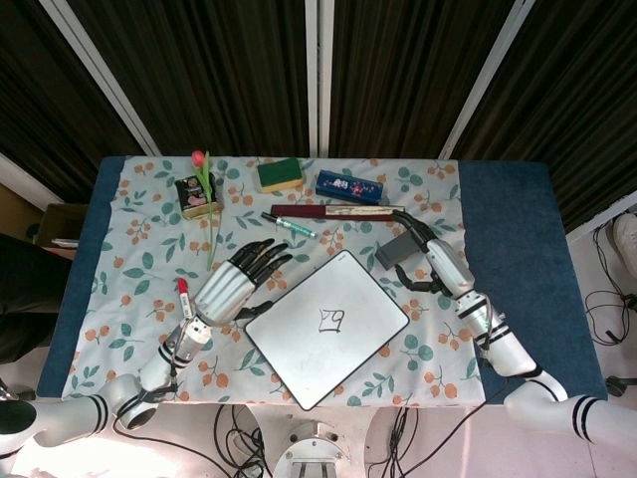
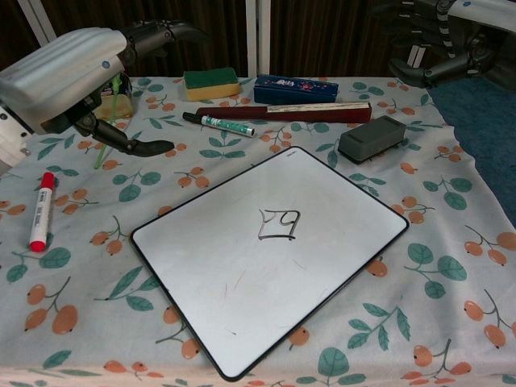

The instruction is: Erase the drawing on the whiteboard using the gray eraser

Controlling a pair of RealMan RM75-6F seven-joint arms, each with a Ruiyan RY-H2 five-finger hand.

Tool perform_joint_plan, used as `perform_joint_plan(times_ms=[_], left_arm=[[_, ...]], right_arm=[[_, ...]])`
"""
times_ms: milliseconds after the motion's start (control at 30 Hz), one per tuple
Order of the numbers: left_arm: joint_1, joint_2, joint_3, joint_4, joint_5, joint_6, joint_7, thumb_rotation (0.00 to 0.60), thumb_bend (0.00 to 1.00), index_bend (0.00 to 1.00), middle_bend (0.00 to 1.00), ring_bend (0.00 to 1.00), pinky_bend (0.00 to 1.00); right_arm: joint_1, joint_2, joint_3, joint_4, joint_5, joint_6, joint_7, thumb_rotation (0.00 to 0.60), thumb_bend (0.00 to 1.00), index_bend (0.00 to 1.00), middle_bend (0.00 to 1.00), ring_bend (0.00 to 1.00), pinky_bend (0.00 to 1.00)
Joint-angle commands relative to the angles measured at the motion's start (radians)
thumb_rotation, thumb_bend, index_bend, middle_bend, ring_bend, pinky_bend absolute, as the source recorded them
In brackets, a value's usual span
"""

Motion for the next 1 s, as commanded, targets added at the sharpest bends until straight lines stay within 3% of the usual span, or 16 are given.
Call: perform_joint_plan(times_ms=[33, 667, 867, 1000], left_arm=[[0.000, 0.000, -0.001, 0.000, -0.001, -0.001, 0.000, 0.599, 0.17, 0.11, 0.09, 0.07, 0.19], [-0.001, 0.000, -0.001, -0.005, -0.003, -0.001, 0.002, 0.598, 0.18, 0.11, 0.09, 0.07, 0.19], [0.001, 0.017, -0.010, -0.018, -0.012, -0.001, 0.006, 0.599, 0.17, 0.11, 0.09, 0.07, 0.19], [0.012, 0.031, -0.003, -0.027, -0.022, -0.006, 0.018, 0.599, 0.17, 0.11, 0.10, 0.07, 0.19]], right_arm=[[0.000, 0.000, 0.000, 0.002, 0.000, 0.000, 0.001, 0.600, 0.43, 0.00, 0.00, 0.00, 0.00], [-0.003, 0.008, 0.001, 0.011, 0.001, 0.002, -0.007, 0.600, 0.43, 0.00, 0.00, 0.00, 0.00], [0.027, 0.006, 0.003, 0.133, -0.020, 0.010, -0.332, 0.600, 0.40, 0.00, 0.00, 0.00, 0.00], [0.067, 0.057, -0.014, 0.172, -0.025, -0.072, -0.538, 0.600, 0.40, 0.00, 0.00, 0.00, 0.00]])
